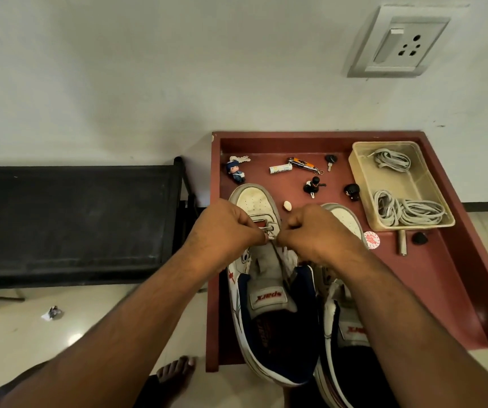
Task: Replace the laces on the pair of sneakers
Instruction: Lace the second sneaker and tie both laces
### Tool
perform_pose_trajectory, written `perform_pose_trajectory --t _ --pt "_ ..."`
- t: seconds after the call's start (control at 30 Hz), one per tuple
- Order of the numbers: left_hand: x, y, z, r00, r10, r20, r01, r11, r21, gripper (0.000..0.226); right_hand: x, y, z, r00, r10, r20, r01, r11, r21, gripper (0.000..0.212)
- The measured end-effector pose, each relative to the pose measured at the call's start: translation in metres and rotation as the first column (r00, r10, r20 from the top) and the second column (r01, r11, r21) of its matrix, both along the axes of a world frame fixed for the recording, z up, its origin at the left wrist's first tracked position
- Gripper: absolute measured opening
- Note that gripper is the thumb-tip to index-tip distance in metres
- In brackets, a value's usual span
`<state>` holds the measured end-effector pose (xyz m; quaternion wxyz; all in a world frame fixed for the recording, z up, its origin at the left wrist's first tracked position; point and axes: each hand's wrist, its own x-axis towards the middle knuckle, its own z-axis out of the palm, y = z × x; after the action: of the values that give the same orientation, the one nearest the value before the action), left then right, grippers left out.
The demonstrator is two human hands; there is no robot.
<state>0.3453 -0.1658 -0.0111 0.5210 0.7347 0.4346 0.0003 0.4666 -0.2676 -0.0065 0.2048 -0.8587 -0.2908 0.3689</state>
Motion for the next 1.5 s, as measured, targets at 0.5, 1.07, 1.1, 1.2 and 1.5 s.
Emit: perform_pose_trajectory --t 0.5,1.07,1.1,1.2,1.5 --pt "0.002 -0.004 -0.015 0.999 -0.007 0.037 0.006 1.000 0.010 0.012 0.002 -0.003 -0.014 0.886 -0.283 -0.367 0.338 0.937 0.092 0.006" --pt "-0.001 0.007 -0.008 0.956 -0.257 -0.139 0.277 0.949 0.149 0.002 0.056 -0.040 0.039 0.978 0.160 0.130 -0.144 0.981 -0.129 0.011" --pt "0.000 0.007 -0.008 0.954 -0.260 -0.150 0.282 0.947 0.155 0.003 0.050 -0.036 0.038 0.970 0.204 0.134 -0.184 0.972 -0.144 0.008" --pt "0.003 0.005 -0.008 0.945 -0.274 -0.180 0.306 0.934 0.186 0.008 0.018 -0.011 0.016 0.904 0.380 0.194 -0.353 0.922 -0.160 0.022" --pt "0.002 0.009 -0.006 0.932 -0.299 -0.204 0.342 0.913 0.223 0.006 0.067 -0.048 0.059 0.952 0.306 0.017 -0.290 0.917 -0.273 0.014"
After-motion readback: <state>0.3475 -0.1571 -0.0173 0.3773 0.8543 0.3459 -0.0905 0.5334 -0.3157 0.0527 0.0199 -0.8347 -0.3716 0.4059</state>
